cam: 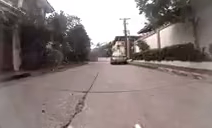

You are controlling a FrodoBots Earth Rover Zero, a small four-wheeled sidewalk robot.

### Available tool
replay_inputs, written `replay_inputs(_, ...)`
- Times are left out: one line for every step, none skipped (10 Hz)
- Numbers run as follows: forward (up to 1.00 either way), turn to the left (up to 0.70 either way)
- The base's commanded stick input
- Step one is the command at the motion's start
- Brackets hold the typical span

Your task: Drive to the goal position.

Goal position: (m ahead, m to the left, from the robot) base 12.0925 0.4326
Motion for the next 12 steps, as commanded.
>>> replay_inputs(1.0,0.03)
replay_inputs(1.0,0.03)
replay_inputs(1.0,0.03)
replay_inputs(1.0,0.03)
replay_inputs(1.0,0.03)
replay_inputs(1.0,0.03)
replay_inputs(1.0,0.03)
replay_inputs(1.0,0.03)
replay_inputs(1.0,0.03)
replay_inputs(1.0,0.03)
replay_inputs(1.0,0.03)
replay_inputs(1.0,0.03)
